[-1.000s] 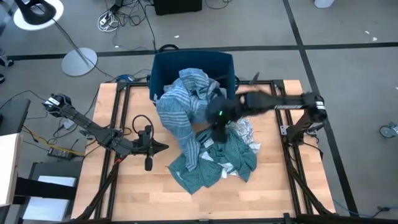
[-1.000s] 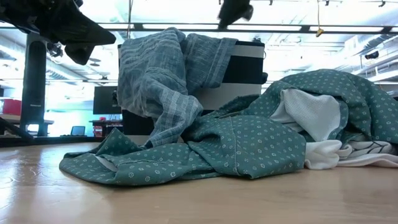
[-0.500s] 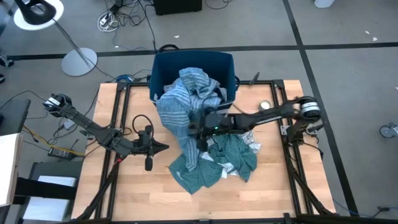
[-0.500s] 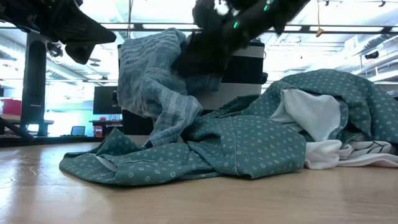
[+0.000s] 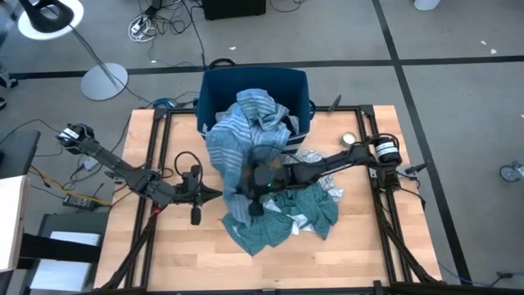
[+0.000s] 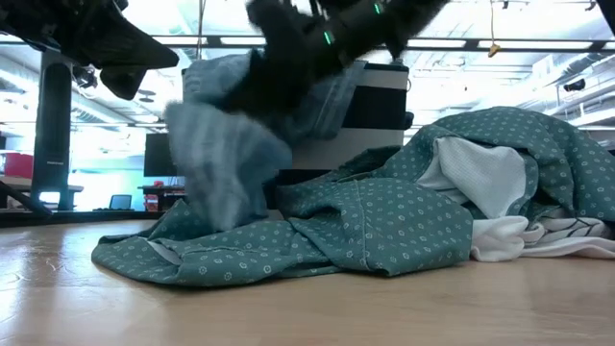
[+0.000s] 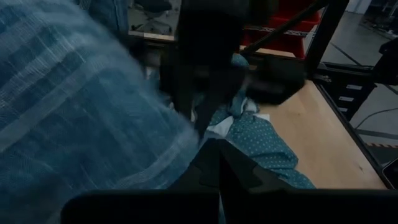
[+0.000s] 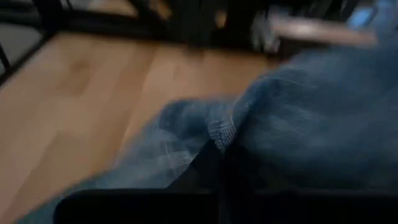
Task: Sort clothes
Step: Put the blue checkered polo into the blue laundry organizer
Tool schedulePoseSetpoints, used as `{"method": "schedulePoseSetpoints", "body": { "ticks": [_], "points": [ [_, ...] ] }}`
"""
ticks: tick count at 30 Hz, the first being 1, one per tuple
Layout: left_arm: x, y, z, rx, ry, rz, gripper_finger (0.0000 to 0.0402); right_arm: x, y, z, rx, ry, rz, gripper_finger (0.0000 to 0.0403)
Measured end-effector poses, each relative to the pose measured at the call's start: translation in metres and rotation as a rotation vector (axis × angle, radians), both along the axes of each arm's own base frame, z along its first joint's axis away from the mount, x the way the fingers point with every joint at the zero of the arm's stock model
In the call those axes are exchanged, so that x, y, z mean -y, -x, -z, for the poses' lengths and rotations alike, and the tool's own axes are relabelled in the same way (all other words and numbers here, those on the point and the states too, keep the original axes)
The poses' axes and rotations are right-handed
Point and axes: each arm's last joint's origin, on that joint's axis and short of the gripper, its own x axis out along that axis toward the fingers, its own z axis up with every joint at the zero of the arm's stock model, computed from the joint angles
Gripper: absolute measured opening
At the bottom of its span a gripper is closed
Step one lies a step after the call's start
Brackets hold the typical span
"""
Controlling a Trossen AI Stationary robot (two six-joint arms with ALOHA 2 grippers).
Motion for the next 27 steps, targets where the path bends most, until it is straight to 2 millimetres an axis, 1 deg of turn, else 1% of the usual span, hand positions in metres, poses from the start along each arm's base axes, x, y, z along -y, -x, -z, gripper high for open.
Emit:
{"method": "schedulePoseSetpoints", "body": {
  "ticks": [2, 4, 8, 10, 13, 16, 18, 20, 22, 23, 25, 27],
  "points": [
    [0.0, 0.0, 0.0, 0.001, 0.001, 0.0, 0.0001, 0.0, -0.002, -0.027, 0.042, 0.039, -0.015, 0.0005],
    [0.0, 0.0, 0.0, 0.003, 0.002, 0.0, 0.0001, 0.001, -0.003, -0.058, 0.099, 0.102, -0.015, 0.0005],
    [0.0, 0.0, -0.001, 0.007, 0.004, 0.0, 0.0001, 0.009, -0.003, -0.118, 0.151, 0.311, 0.023, 0.0003],
    [0.0, 0.0, -0.001, 0.005, 0.003, 0.0, 0.0001, 0.017, -0.001, -0.152, 0.196, 0.415, 0.067, 0.0003],
    [0.0, 0.0, 0.0, 0.003, 0.002, 0.0, 0.0001, 0.034, 0.005, -0.201, 0.281, 0.555, 0.148, 0.0002],
    [0.0, 0.0, 0.0, 0.003, 0.002, 0.0, 0.0001, 0.057, 0.015, -0.242, 0.332, 0.681, 0.253, 0.0001],
    [0.0, 0.0, 0.0, 0.003, 0.002, 0.0, 0.0001, 0.075, 0.024, -0.265, 0.361, 0.751, 0.326, 0.0001],
    [0.0, 0.0, 0.0, 0.003, 0.002, 0.0, 0.0001, 0.095, 0.034, -0.283, 0.383, 0.784, 0.406, 0.0001],
    [0.0, 0.0, 0.0, 0.0, -0.002, 0.001, 0.0001, 0.113, 0.043, -0.295, 0.375, 0.796, 0.496, 0.0001],
    [0.0, 0.0, 0.0, 0.0, -0.004, 0.001, 0.0001, 0.123, 0.046, -0.297, 0.355, 0.803, 0.538, 0.0001],
    [0.0, 0.0, 0.0, 0.0, -0.013, 0.003, 0.0001, 0.14, 0.052, -0.297, 0.295, 0.816, 0.611, 0.0001],
    [0.0, 0.0, -0.001, 0.003, -0.019, 0.006, 0.0001, 0.154, 0.056, -0.288, 0.18, 0.82, 0.656, 0.0001]
  ]
}}
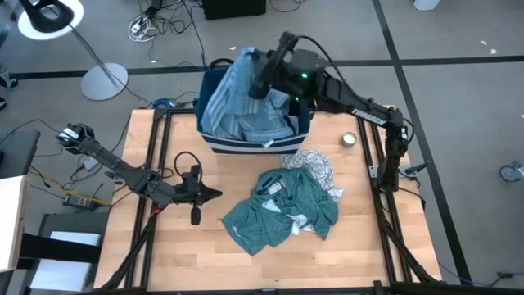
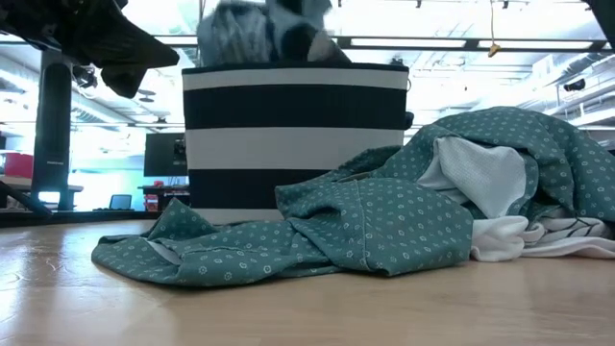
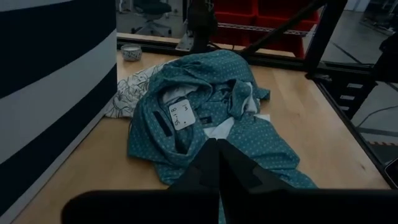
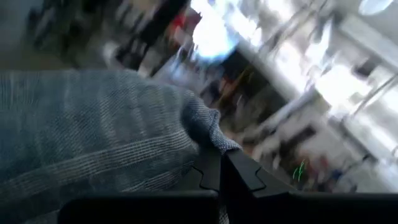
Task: Sort clothes
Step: Put the blue checkered polo into the blue laundry organizer
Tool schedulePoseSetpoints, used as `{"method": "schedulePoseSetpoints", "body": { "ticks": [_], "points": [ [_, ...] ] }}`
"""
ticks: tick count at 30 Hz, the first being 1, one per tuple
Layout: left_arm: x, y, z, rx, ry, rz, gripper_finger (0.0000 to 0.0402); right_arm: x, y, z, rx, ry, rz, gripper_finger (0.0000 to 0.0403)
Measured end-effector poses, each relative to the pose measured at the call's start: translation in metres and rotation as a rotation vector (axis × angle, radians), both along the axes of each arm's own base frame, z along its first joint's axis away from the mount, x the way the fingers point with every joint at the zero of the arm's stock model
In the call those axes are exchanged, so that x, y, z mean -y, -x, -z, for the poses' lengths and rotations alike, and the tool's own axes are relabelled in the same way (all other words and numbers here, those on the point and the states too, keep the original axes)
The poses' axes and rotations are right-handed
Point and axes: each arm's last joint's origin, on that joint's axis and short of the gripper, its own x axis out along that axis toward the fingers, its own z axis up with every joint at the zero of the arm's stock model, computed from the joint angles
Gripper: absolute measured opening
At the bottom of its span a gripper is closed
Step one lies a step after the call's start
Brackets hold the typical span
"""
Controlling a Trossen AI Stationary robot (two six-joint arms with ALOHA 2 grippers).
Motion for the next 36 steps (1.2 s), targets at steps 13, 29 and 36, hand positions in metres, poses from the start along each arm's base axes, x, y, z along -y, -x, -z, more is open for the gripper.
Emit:
{"method": "schedulePoseSetpoints", "body": {
  "ticks": [13, 29, 36],
  "points": [
    [0.0, 0.0, 0.0, 0.0, -0.004, 0.0, 0.0001, 0.048, -0.011, 0.098, -0.098, -0.856, -0.345, 0.0009],
    [0.0, 0.0, 0.0, 0.001, 0.003, -0.002, 0.0001, 0.104, -0.027, 0.243, -0.187, -1.295, -0.02, 0.0153],
    [0.0, 0.0, 0.0, -0.003, 0.001, -0.001, 0.0001, 0.11, -0.024, 0.243, -0.183, -1.369, -0.087, 0.0234]
  ]
}}
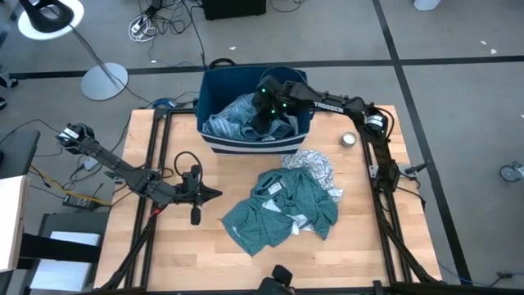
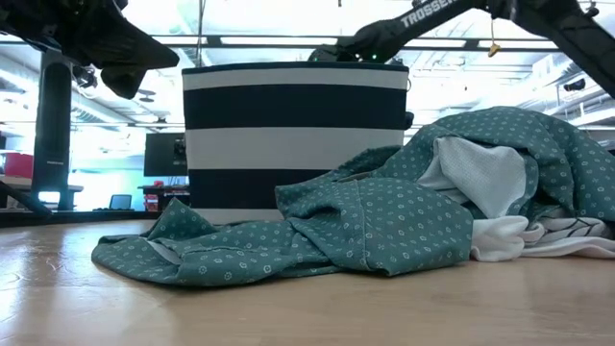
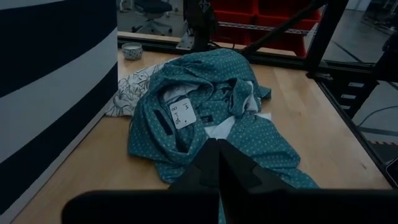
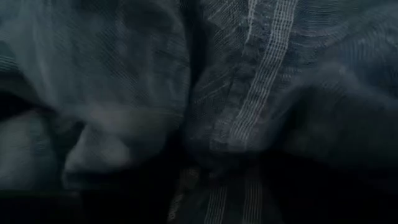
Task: Sort clothes
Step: Put the blue checkered polo into the blue laundry organizer, then put the green polo shirt into the blue laundry organizer
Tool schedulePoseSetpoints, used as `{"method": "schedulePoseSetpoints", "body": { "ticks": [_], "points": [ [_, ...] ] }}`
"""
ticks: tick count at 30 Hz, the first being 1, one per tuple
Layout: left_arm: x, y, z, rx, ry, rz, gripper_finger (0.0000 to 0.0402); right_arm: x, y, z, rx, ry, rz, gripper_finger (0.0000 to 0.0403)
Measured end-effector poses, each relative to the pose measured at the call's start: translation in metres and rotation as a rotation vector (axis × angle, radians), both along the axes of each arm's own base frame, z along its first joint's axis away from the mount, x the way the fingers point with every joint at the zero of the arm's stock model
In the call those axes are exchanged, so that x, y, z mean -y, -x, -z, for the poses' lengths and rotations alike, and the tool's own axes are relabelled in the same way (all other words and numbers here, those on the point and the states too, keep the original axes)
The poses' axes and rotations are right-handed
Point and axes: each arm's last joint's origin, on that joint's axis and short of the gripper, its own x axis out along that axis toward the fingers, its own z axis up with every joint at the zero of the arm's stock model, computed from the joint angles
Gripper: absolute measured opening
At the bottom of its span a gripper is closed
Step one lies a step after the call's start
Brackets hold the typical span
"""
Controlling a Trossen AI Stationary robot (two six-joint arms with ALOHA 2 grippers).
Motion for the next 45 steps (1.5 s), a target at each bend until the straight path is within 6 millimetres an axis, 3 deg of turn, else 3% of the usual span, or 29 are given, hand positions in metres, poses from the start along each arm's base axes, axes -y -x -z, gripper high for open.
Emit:
{"method": "schedulePoseSetpoints", "body": {
  "ticks": [2, 10, 15, 20, 25, 33, 38, 45],
  "points": [
    [0.0, 0.0, 0.0, 0.001, 0.001, 0.0, 0.0001, 0.002, 0.006, -0.014, 0.02, -0.007, -0.001, 0.0248],
    [0.0, 0.0, 0.0, -0.001, -0.001, 0.0, 0.0001, -0.005, 0.048, -0.1, 0.129, 0.084, 0.02, 0.0264],
    [0.0, 0.0, 0.0, 0.0, 0.001, 0.0, 0.0001, -0.031, 0.084, -0.15, 0.174, 0.167, 0.038, 0.0253],
    [0.0, 0.0, 0.0, 0.0, 0.001, 0.0, 0.0001, -0.075, 0.118, -0.169, 0.068, 0.076, 0.006, 0.0248],
    [0.0, 0.0, 0.0, 0.001, 0.001, 0.0, 0.0001, -0.133, 0.131, -0.157, -0.09, 0.098, -0.061, 0.0247],
    [0.0, 0.0, -0.001, 0.005, 0.004, 0.0, 0.0001, -0.212, 0.147, -0.102, -0.142, 0.194, -0.063, 0.0247],
    [0.0, 0.0, -0.001, 0.006, 0.006, -0.001, 0.0001, -0.242, 0.158, -0.064, -0.126, 0.128, -0.061, 0.0247],
    [0.002, -0.003, 0.002, 0.008, 0.098, -0.024, 0.0001, -0.264, 0.175, -0.03, -0.171, 0.102, 0.013, 0.0247]
  ]
}}
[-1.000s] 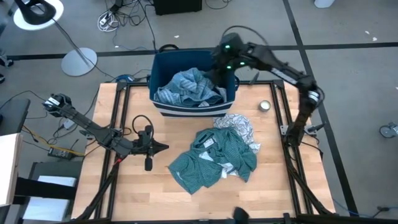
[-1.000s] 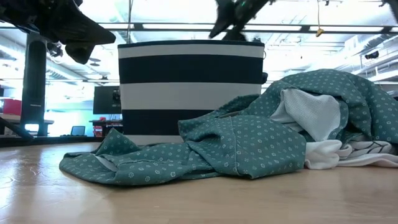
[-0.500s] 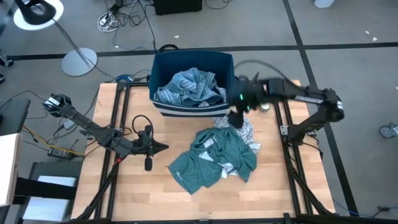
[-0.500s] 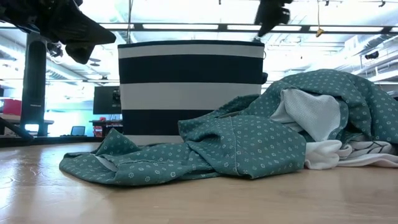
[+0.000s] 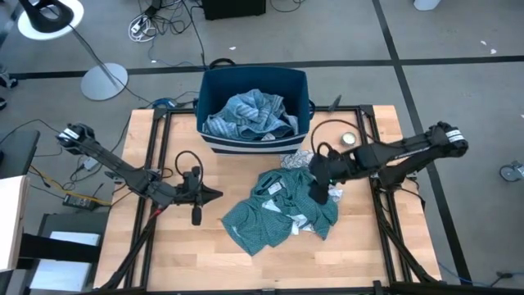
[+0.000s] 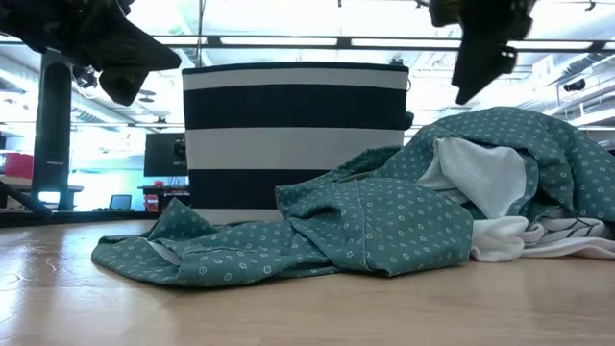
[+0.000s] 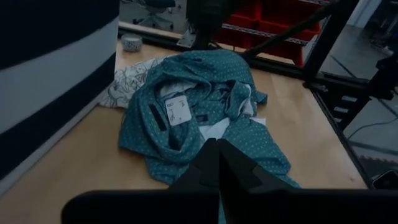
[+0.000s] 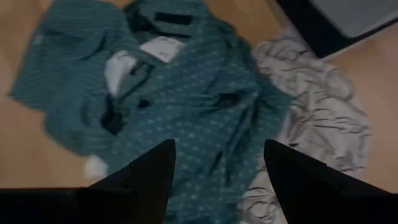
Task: Sort clothes
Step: Put the green polo shirt into the blue laundry organizer
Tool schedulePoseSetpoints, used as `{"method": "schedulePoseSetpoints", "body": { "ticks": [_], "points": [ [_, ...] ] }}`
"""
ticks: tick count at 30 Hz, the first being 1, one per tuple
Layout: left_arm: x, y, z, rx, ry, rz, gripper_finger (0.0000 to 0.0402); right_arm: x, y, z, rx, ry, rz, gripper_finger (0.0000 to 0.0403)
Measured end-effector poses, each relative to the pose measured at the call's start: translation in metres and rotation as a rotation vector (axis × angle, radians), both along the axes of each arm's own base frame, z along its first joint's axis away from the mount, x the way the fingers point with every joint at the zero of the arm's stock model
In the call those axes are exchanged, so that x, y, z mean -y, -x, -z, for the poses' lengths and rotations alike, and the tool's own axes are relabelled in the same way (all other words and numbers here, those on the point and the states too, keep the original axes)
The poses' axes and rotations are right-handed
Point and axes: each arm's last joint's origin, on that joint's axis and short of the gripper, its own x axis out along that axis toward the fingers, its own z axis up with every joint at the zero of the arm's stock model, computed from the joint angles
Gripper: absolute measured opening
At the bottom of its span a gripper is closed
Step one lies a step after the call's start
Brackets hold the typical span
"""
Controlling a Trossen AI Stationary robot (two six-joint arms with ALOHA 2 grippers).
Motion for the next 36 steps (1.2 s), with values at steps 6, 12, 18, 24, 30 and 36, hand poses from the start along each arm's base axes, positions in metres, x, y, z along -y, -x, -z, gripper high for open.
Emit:
{"method": "schedulePoseSetpoints", "body": {
  "ticks": [6, 12, 18, 24, 30, 36],
  "points": [
    [0.005, -0.017, 0.006, 0.046, 0.018, -0.01, 0.0001, -0.011, 0.018, 0.005, 0.043, 0.154, 0.038, 0.0247],
    [0.002, -0.04, 0.016, 0.088, 0.079, -0.017, 0.0006, -0.015, 0.03, -0.003, 0.098, 0.179, 0.05, 0.0247],
    [-0.007, -0.069, 0.028, 0.043, 0.185, 0.003, 0.0027, -0.014, 0.032, -0.006, 0.129, 0.216, 0.066, 0.0247],
    [-0.008, -0.109, 0.022, 0.036, 0.126, 0.032, 0.0045, -0.013, 0.031, -0.007, 0.141, 0.262, 0.082, 0.0247],
    [-0.013, -0.137, 0.017, 0.036, 0.15, 0.105, 0.0088, -0.013, 0.032, -0.007, 0.144, 0.279, 0.076, 0.0247],
    [-0.019, -0.15, 0.025, 0.004, 0.15, 0.118, 0.0146, -0.017, 0.033, -0.007, 0.14, 0.283, 0.05, 0.0247]
  ]
}}
